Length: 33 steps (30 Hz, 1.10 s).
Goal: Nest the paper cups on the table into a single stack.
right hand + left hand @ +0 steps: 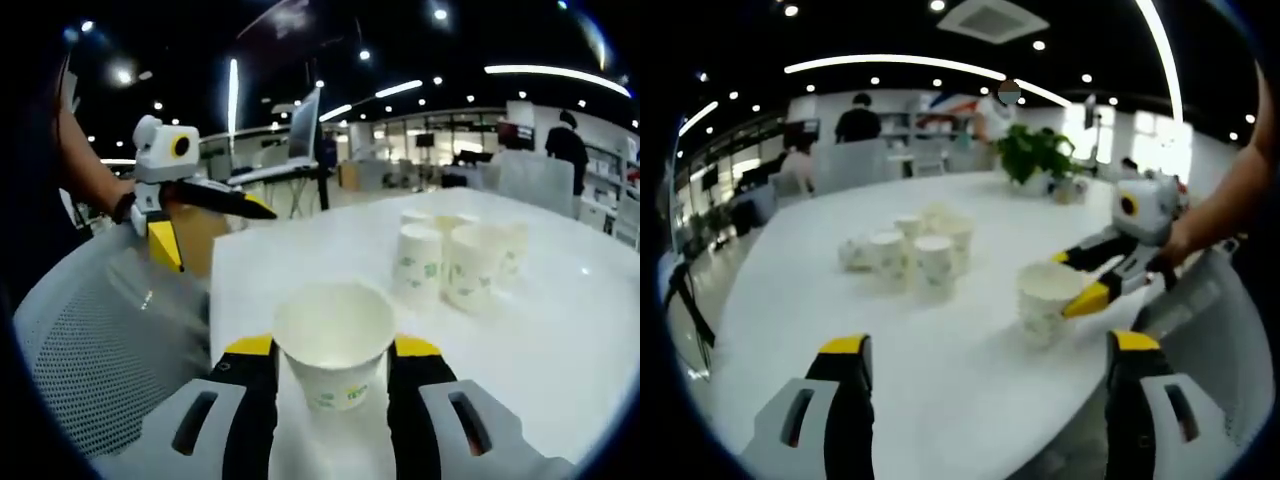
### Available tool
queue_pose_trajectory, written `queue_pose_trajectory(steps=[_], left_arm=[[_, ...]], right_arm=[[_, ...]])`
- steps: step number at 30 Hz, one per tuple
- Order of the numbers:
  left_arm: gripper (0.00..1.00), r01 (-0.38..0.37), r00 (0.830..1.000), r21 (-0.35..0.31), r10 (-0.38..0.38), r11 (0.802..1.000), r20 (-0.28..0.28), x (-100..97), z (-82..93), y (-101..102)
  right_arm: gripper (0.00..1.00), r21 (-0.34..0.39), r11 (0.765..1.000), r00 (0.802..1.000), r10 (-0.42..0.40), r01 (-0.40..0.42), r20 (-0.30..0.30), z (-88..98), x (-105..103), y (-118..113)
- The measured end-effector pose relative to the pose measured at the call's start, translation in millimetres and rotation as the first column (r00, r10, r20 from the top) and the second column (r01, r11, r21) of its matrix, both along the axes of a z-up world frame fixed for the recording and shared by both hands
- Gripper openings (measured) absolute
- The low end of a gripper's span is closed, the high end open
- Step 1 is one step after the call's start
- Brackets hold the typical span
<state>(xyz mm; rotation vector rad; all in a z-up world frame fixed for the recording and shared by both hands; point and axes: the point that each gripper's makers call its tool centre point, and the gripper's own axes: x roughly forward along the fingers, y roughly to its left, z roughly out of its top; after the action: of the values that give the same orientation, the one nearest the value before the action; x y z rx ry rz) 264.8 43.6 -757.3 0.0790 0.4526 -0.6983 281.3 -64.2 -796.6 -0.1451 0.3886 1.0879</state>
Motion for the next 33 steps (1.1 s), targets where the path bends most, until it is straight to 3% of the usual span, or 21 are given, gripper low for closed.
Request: queue_pose_trajectory(steps=[3,6,7,14,23,33], left_arm=[[0.96,0.001,1.000,0.002,-0.001,1.000,0.000,-0.4,0.0,-0.2],[0.97,0.000,1.000,0.001,0.000,1.000,0.003,-0.2,0.6,-0.3],[0.99,-0.003,0.999,0.010,0.003,1.000,0.038,3.0,4.2,1.2],[0.99,0.001,0.999,-0.003,-0.001,1.000,0.044,2.1,7.2,0.3],[0.99,-0.022,0.999,-0.014,0.023,1.000,0.047,4.9,8.9,3.8],[0.99,-0.007,0.998,-0.032,0.009,0.999,0.064,4.8,12.4,0.6]], right_arm=[[0.44,-0.001,1.000,1.000,0.001,-0.001,-0.001,0.6,-0.1,0.5],[0.55,0.007,1.000,1.000,-0.022,0.022,-0.013,5.7,3.9,-1.2],[0.56,0.017,1.000,1.000,-0.026,0.026,-0.013,8.6,4.8,-2.0],[0.63,0.050,0.997,0.998,-0.064,0.063,0.009,34.1,18.1,-11.0],[0.67,0.111,0.978,0.982,-0.182,0.176,0.046,63.9,32.9,-39.8],[0.72,0.115,0.947,0.951,-0.306,0.300,0.035,59.0,24.1,-80.2]])
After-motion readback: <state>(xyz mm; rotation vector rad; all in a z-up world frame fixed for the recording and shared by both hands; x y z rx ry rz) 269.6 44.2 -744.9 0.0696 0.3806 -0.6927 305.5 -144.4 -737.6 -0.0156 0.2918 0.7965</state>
